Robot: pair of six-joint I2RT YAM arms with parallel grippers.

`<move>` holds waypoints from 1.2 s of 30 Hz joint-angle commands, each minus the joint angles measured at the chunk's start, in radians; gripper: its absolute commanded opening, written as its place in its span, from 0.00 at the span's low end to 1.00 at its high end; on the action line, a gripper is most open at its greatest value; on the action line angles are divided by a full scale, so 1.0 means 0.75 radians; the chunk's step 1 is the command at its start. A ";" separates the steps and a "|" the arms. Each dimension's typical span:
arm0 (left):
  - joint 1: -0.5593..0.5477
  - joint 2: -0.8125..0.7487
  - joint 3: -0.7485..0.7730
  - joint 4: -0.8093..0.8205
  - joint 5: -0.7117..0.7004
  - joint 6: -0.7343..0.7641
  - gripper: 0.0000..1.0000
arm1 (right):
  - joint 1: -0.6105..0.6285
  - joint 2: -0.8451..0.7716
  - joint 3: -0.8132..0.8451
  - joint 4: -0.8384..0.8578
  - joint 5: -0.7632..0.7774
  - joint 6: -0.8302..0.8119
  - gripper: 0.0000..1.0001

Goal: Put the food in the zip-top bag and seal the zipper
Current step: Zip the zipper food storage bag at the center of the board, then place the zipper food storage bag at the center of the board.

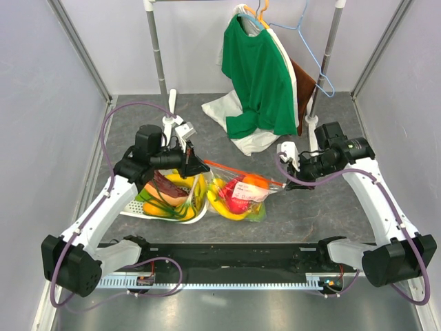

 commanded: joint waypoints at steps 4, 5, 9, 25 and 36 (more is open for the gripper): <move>0.019 0.033 0.121 0.058 0.167 0.095 0.02 | -0.021 -0.003 0.115 -0.220 -0.024 -0.042 0.59; 0.007 0.041 0.129 0.056 0.179 0.099 0.02 | -0.019 0.006 0.146 -0.218 -0.051 -0.021 0.68; -0.069 0.076 0.164 0.021 0.224 0.166 0.02 | -0.021 0.057 0.273 -0.078 -0.178 0.169 0.77; -0.318 0.237 0.417 -0.252 0.275 0.512 0.02 | 0.315 0.026 0.169 0.535 0.035 0.580 0.75; -0.361 0.247 0.469 -0.318 0.388 0.647 0.02 | 0.321 0.036 0.091 0.502 0.012 0.380 0.72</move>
